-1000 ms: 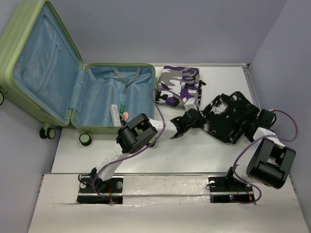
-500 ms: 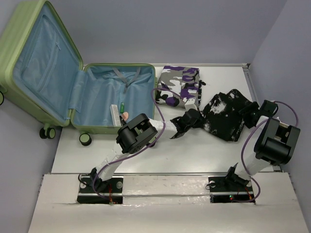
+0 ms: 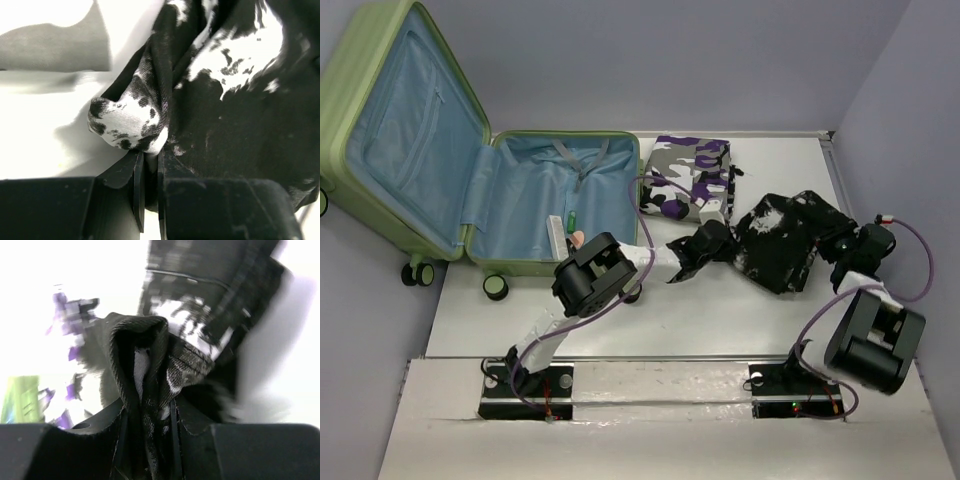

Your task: Pack the luggage

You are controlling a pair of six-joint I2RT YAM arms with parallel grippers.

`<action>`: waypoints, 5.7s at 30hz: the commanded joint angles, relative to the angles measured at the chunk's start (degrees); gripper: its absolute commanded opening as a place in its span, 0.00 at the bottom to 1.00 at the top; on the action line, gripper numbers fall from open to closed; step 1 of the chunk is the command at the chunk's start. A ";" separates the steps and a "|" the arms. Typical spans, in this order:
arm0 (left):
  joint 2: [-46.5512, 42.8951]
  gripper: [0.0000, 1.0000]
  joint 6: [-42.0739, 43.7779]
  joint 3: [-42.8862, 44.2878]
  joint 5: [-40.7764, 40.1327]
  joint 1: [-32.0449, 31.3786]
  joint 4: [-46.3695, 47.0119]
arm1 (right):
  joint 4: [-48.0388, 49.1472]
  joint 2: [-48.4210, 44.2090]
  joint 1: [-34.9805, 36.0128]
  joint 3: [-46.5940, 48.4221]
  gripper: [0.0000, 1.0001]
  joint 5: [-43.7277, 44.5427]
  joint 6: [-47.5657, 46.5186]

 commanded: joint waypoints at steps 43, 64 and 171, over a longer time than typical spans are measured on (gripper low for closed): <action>-62.82 0.38 2.13 -29.85 23.53 63.97 -9.67 | 13.03 38.22 65.66 62.22 0.07 4.80 20.09; -71.37 0.99 12.85 -26.00 12.74 54.02 -26.90 | -26.62 34.52 67.19 76.25 0.92 17.62 -4.86; -17.99 0.06 14.26 2.47 26.61 14.80 -19.87 | 15.58 6.11 19.60 10.30 0.07 -12.17 9.29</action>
